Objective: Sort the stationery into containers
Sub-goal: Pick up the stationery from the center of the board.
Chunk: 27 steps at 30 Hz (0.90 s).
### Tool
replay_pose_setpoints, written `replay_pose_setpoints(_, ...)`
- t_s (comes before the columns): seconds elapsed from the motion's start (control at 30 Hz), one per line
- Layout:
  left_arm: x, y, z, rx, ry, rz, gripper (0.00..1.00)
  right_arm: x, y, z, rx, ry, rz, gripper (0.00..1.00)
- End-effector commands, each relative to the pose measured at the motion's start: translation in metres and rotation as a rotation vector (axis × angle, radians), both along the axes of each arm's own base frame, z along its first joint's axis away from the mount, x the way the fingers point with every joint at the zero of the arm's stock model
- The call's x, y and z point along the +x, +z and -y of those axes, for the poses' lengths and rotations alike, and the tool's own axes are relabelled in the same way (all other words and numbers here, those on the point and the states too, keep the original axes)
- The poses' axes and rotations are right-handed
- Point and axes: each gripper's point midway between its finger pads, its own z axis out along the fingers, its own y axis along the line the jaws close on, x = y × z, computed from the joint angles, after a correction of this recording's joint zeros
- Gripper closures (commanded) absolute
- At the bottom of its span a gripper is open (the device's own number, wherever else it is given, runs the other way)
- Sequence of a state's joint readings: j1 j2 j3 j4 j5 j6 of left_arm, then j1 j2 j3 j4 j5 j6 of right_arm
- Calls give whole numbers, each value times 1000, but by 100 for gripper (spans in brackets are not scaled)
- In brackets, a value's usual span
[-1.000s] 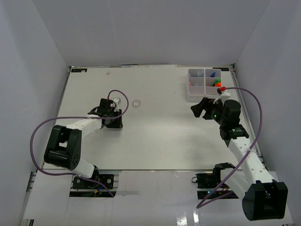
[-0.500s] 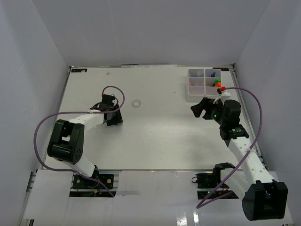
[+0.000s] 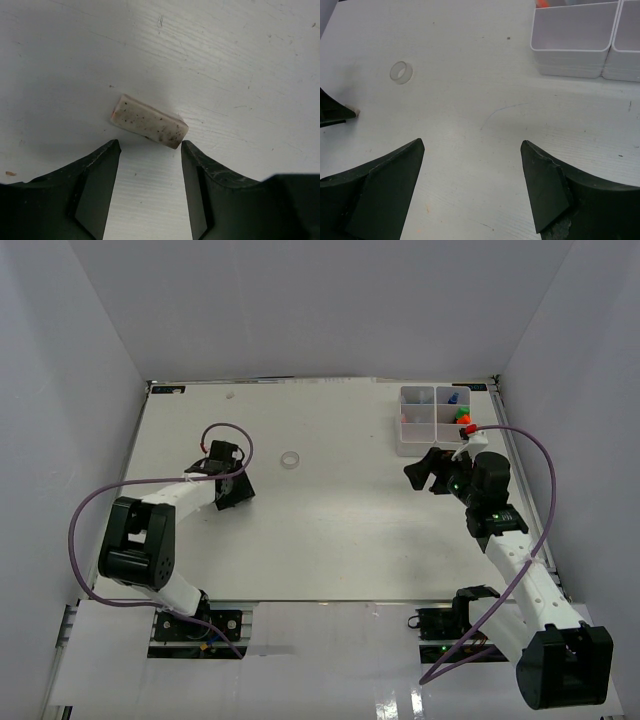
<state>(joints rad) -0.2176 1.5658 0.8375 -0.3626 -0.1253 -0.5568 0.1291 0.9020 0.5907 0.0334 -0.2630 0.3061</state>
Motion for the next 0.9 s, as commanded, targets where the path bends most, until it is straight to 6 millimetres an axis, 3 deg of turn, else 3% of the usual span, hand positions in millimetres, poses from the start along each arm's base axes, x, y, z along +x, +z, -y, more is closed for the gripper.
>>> replay_pose_setpoints(0.0, -16, -17, -9, 24, 36, -98, 36, 3, 13, -1, -8, 2, 65, 16)
replay_pose_setpoints(0.67, 33, -13, -9, 19, 69, -67, 37, 2, 12, -1, -20, -1, 68, 16)
replay_pose_setpoints(0.87, 36, -17, -12, 30, 74, -78, 37, 2, 12, -1, -22, 0, 67, 16)
